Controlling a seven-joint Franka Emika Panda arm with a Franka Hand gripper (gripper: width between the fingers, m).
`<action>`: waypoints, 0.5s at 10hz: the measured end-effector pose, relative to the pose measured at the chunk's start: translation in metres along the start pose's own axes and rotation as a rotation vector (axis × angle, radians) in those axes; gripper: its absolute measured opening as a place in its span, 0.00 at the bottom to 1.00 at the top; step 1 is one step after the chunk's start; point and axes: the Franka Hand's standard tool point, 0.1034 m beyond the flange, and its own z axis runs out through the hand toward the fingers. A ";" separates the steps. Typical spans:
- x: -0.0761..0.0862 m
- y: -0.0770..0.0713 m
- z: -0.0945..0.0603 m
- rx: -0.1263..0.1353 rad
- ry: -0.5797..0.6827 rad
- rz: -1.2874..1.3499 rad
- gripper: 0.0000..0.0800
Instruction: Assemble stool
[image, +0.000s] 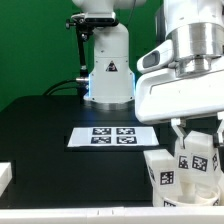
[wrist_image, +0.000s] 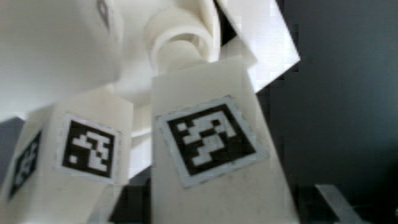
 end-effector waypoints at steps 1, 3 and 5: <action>-0.004 0.001 0.003 -0.003 -0.005 -0.003 0.41; -0.010 0.002 0.008 -0.008 -0.007 -0.012 0.41; -0.014 0.004 0.009 -0.007 0.002 -0.015 0.41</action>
Offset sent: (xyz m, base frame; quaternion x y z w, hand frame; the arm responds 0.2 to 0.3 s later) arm -0.0086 0.0001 -0.0139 -0.0132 0.0099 -0.0037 0.9999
